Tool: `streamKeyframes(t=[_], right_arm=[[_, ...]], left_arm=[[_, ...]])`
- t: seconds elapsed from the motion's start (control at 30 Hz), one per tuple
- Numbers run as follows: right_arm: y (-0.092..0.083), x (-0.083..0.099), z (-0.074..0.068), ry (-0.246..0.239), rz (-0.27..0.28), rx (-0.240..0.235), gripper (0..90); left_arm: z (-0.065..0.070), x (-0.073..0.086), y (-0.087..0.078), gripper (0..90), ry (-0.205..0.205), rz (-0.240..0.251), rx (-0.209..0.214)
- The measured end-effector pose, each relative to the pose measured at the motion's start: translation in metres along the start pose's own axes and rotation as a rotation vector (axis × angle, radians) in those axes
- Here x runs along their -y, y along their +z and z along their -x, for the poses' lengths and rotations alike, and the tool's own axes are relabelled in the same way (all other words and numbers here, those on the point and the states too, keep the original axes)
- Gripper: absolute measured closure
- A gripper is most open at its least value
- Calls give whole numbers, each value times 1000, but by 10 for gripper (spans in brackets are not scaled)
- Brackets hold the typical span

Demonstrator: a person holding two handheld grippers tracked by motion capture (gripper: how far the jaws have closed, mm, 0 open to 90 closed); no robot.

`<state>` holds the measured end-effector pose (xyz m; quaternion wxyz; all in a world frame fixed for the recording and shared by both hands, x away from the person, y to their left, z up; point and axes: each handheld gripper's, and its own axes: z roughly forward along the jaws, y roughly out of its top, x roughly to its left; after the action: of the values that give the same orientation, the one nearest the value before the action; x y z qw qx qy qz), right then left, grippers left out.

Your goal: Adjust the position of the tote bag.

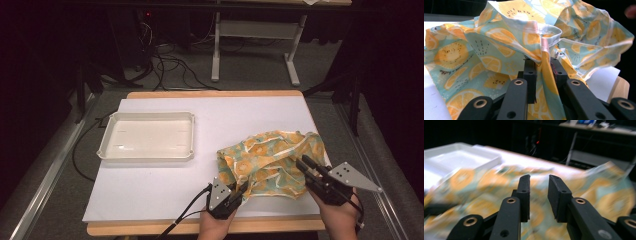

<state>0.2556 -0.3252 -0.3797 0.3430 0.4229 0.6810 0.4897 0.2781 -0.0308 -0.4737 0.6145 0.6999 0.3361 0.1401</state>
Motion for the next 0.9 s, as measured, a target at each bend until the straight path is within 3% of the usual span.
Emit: streamKeyframes(t=[0.1,0.2,0.3,0.37,0.43,0.57,0.63,0.77,0.9], right_arm=[[4,11,-10,-12,-61,-39,742],[18,18,-13,-25,-119,-44,722],[39,22,-10,-9,-158,-43,616],[54,22,-7,3,-163,-37,490],[69,22,-5,4,-178,-30,404],[92,22,-3,15,-184,-32,342],[102,24,-3,23,-200,-25,336],[112,27,-2,18,-227,-29,362],[116,32,-4,12,-249,-47,508]], left_arm=[[1,-2,1,787,-6,9,1],[3,-4,0,786,-1,12,13],[5,-4,-1,776,6,11,26],[5,-4,-2,760,12,10,31],[4,-5,-4,710,26,6,39],[4,-10,-17,530,51,37,14],[3,-16,-27,435,70,70,-17],[-3,-42,-44,358,69,134,-54],[1,-68,-27,277,107,109,-32]])
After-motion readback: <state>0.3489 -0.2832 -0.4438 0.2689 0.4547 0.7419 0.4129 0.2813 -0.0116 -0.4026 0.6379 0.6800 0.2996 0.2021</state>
